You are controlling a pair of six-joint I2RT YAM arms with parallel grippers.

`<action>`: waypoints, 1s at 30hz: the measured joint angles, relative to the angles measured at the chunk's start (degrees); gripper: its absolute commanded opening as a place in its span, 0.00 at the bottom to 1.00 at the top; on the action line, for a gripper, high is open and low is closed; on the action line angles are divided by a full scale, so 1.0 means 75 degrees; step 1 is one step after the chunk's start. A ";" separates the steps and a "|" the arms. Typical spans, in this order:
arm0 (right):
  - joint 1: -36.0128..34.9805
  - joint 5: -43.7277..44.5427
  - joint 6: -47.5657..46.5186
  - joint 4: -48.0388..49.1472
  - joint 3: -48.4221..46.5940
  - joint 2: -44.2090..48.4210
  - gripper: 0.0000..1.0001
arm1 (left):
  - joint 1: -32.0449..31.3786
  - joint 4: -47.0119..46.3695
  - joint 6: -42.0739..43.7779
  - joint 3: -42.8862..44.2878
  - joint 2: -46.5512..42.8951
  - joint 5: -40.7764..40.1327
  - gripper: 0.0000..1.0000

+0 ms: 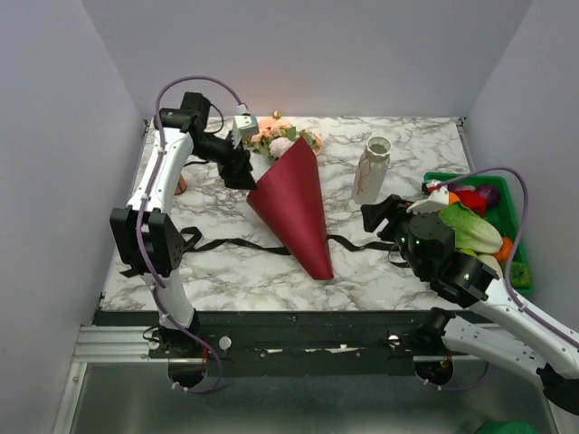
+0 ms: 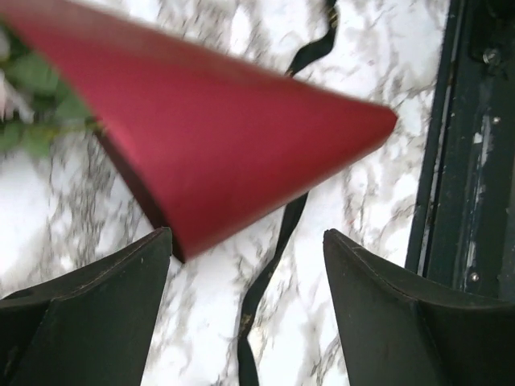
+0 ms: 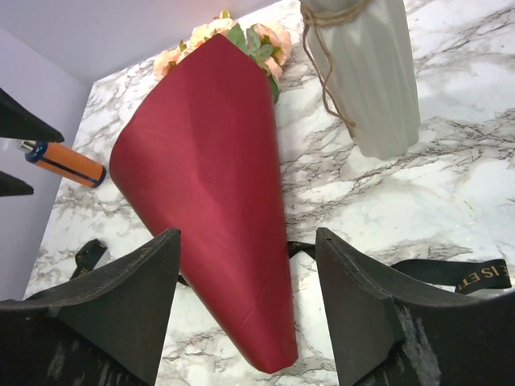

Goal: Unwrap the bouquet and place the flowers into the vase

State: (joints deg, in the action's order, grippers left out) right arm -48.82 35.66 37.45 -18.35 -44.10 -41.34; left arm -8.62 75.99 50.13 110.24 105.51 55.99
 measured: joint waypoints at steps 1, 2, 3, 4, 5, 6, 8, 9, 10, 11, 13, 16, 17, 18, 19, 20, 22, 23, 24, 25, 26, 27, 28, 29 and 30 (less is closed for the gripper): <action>0.0000 0.0000 0.0000 -0.0003 0.0020 0.0000 0.76 | 0.0227 0.0000 0.0146 -0.0154 0.0085 0.0032 0.85; 0.0000 0.0000 0.0000 -0.0023 0.0029 -0.0003 0.76 | 0.0560 -0.0067 0.0411 -0.0507 0.0172 0.0102 0.86; 0.0000 0.0000 0.0000 -0.0035 0.0029 -0.0015 0.76 | 0.0769 -0.0055 0.0583 -0.0769 0.0239 0.0134 0.87; 0.0000 -0.0003 -0.0003 -0.0032 0.0029 -0.0023 0.76 | 0.0956 -0.0076 0.0898 -0.1125 0.0321 0.0251 0.90; 0.0000 -0.0003 -0.0003 -0.0029 0.0029 -0.0038 0.76 | 0.1070 -0.0073 0.1230 -0.1478 0.0379 0.0341 0.90; 0.0000 -0.0006 -0.0006 -0.0032 0.0029 -0.0055 0.76 | 0.1134 -0.0041 0.1460 -0.1751 0.0440 0.0428 0.90; 0.0000 -0.0017 -0.0009 -0.0026 0.0029 -0.0102 0.76 | 0.1154 0.0090 0.1920 -0.2031 0.0694 0.0644 0.91; 0.0000 -0.0055 -0.0009 -0.0026 0.0029 -0.0131 0.76 | 0.1134 0.0111 0.2072 -0.2028 0.0868 0.0755 0.91; 0.0000 -0.0085 -0.0009 -0.0023 0.0029 -0.0154 0.76 | 0.1142 0.0108 0.2221 -0.1996 0.1037 0.0868 0.91; 0.0000 -0.0108 -0.0015 -0.0023 0.0029 -0.0175 0.76 | 0.1145 0.0114 0.2361 -0.1950 0.1198 0.0973 0.96; 0.0000 -0.0160 -0.0035 -0.0012 0.0029 -0.0204 0.76 | 0.1180 0.0111 0.2678 -0.1918 0.1445 0.1154 0.96; 0.0000 -0.0256 -0.0073 0.0064 0.0029 -0.0265 0.75 | 0.1288 0.0096 0.3104 -0.1958 0.1606 0.1405 0.97; 0.0000 -0.0286 -0.0085 0.0087 0.0029 -0.0289 0.75 | 0.1326 0.0099 0.3252 -0.1958 0.1649 0.1498 0.97; 0.0000 -0.0315 -0.0093 0.0108 0.0029 -0.0318 0.75 | 0.1358 0.0117 0.3351 -0.1958 0.1687 0.1585 0.97; 0.0000 -0.0344 -0.0117 0.0125 0.0029 -0.0344 0.75 | 0.1399 0.0119 0.3474 -0.1958 0.1737 0.1664 0.97; 0.0000 -0.0376 -0.0128 0.0143 0.0029 -0.0370 0.75 | 0.1440 0.0117 0.3608 -0.1961 0.1801 0.1737 0.97; 0.0000 -0.0425 -0.0146 0.0181 0.0029 -0.0417 0.75 | 0.1466 0.0093 0.3812 -0.2014 0.1891 0.1784 0.97; 0.0000 -0.0440 -0.0149 0.0201 0.0029 -0.0437 0.75 | 0.1486 0.0082 0.3978 -0.2095 0.1926 0.1813 0.97; 0.0000 -0.0460 -0.0152 0.0219 0.0029 -0.0446 0.75 | 0.1492 0.0087 0.4077 -0.2180 0.1941 0.1821 0.96; 0.0000 -0.0484 -0.0166 0.0242 0.0029 -0.0452 0.75 | 0.1501 0.0090 0.4202 -0.2267 0.1958 0.1824 0.96; 0.0000 -0.0498 -0.0189 0.0271 0.0029 -0.0455 0.75 | 0.1501 0.0102 0.4284 -0.2314 0.1976 0.1824 0.95; 0.0000 -0.0513 -0.0204 0.0291 0.0029 -0.0455 0.75 | 0.1501 0.0125 0.4392 -0.2337 0.2011 0.1827 0.95; 0.0000 -0.0527 -0.0207 0.0315 0.0029 -0.0455 0.75 | 0.1498 0.0125 0.4494 -0.2346 0.2057 0.1833 0.95; 0.0000 -0.0548 -0.0210 0.0332 0.0029 -0.0458 0.75 | 0.1498 0.0125 0.4570 -0.2346 0.2090 0.1856 0.95; 0.0000 -0.0568 -0.0210 0.0356 0.0029 -0.0469 0.75 | 0.1495 0.0128 0.4645 -0.2340 0.2142 0.1909 0.95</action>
State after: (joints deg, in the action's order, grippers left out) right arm -48.82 31.40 35.88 -15.68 -43.88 -44.86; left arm 2.59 76.95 84.97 92.68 121.58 70.30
